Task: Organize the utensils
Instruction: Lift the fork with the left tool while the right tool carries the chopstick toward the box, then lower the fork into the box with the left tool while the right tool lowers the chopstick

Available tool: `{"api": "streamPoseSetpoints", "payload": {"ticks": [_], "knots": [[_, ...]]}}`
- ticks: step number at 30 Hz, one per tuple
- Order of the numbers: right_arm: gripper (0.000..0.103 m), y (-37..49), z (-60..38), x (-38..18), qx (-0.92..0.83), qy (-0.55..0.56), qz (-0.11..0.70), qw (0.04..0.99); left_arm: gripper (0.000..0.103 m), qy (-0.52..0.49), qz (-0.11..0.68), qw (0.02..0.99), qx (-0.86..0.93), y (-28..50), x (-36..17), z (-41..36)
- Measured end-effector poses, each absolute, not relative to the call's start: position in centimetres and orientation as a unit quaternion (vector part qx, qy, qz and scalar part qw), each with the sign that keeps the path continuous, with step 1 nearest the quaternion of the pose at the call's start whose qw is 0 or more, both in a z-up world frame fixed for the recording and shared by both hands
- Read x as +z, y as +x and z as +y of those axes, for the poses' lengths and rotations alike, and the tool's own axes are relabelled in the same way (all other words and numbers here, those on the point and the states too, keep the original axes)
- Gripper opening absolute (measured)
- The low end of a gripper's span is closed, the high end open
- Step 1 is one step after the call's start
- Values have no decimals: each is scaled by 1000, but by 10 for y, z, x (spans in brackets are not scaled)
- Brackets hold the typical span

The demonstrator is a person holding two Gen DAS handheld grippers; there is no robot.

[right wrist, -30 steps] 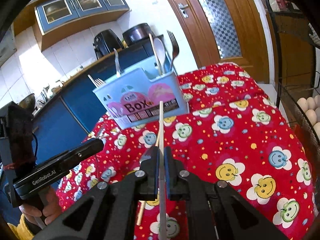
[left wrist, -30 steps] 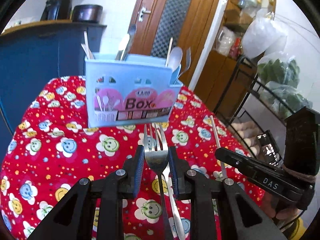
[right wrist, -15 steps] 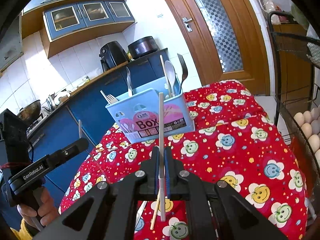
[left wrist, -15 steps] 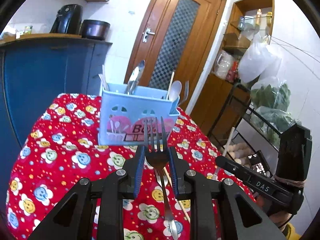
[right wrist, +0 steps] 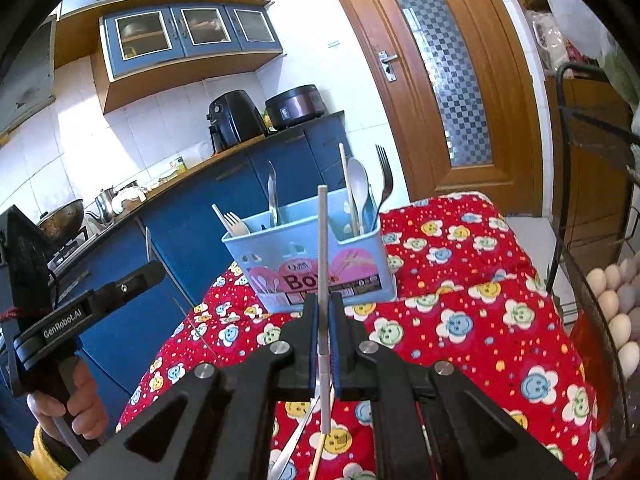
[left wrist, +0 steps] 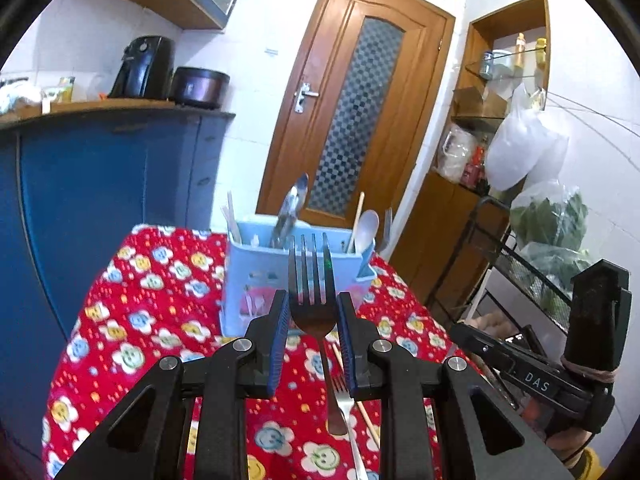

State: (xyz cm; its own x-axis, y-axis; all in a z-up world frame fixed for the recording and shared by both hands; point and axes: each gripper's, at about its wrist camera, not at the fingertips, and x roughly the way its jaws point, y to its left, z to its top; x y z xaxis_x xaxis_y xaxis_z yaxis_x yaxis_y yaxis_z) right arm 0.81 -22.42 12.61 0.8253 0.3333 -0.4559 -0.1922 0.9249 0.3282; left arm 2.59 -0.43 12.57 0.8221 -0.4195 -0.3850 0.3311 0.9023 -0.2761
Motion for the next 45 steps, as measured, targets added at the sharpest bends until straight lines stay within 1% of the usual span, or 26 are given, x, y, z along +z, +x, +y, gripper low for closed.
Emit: {"api": "streamPoseSetpoints", "payload": {"ticks": [20,30,35,45], "knots": [[6,40,-224,162,127,99,240,957,24,-63,170,972,-150,75,187,1],[6,53,-227,161,123,101,244,956,24,-48,139,982,-121,111,225,-1],[6,61,-231,163,118,102,244,957,24,-40,142,983,-106,127,224,-4],[6,94,-230,182,102,96,220,965,24,-34,160,982,-94,152,205,-8]]}}
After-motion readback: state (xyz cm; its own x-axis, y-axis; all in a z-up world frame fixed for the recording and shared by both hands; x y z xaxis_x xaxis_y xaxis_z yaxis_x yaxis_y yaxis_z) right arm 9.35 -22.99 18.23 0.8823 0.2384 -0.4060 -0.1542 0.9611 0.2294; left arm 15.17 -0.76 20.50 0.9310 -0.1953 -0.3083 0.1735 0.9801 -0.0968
